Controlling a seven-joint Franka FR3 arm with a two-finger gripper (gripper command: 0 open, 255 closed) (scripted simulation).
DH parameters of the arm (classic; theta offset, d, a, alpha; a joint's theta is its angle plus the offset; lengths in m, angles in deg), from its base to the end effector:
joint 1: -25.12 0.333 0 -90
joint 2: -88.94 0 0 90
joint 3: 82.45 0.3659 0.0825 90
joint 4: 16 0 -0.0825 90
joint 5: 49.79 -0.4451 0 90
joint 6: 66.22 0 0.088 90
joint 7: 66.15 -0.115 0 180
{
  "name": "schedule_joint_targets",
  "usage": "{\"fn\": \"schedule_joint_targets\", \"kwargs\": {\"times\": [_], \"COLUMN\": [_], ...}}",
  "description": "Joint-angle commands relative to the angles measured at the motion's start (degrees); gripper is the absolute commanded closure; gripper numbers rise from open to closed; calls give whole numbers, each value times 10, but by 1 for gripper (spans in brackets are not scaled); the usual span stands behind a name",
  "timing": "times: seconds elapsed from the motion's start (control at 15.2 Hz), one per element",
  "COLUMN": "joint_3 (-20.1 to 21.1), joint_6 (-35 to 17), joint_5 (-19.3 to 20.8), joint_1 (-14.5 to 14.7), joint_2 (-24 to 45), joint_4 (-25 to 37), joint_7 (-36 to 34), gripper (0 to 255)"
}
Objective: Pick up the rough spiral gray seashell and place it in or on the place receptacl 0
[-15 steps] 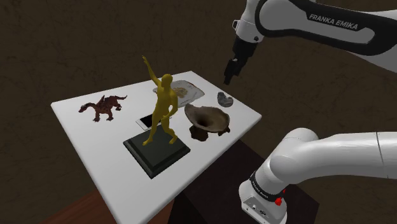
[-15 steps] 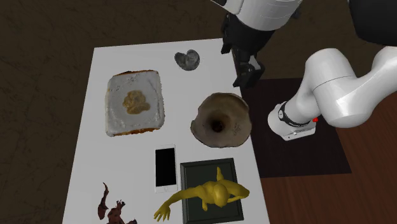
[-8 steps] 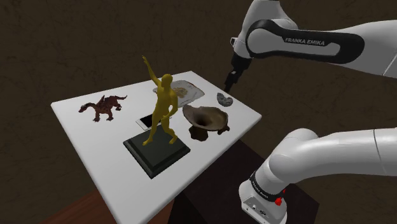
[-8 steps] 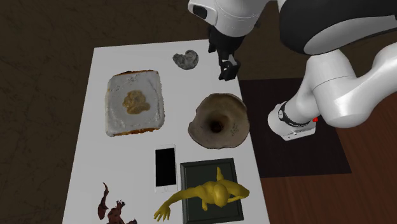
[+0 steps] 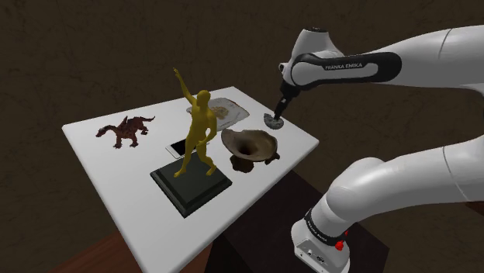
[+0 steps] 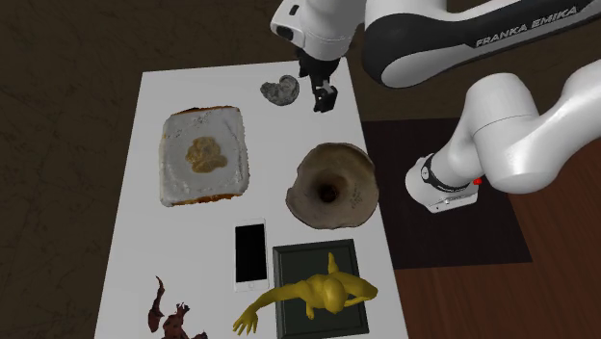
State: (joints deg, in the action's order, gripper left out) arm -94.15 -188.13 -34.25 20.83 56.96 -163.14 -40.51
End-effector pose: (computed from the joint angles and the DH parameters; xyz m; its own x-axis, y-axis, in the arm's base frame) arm 0.3974 -0.1298 0.4642 0.9465 0.3207 0.0360 0.3105 -0.9355 0.1687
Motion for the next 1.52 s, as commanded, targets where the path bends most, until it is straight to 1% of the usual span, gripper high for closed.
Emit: {"fn": "schedule_joint_targets", "kwargs": {"times": [0.0,0.33,0.79,1.32,1.39,1.45], "joint_3": [-18,-63,-75,-76,-76,-76], "joint_6": [-44,-137,-201,-207,-207,-207], "joint_5": [12,29,31,31,31,31], "joint_1": [-6,-16,-18,-18,-18,-18], "joint_2": [30,120,168,172,172,172], "joint_4": [-7,2,-13,-14,-14,-14], "joint_7": [18,65,66,66,66,66], "gripper": [0,0,0,0,255,255]}}
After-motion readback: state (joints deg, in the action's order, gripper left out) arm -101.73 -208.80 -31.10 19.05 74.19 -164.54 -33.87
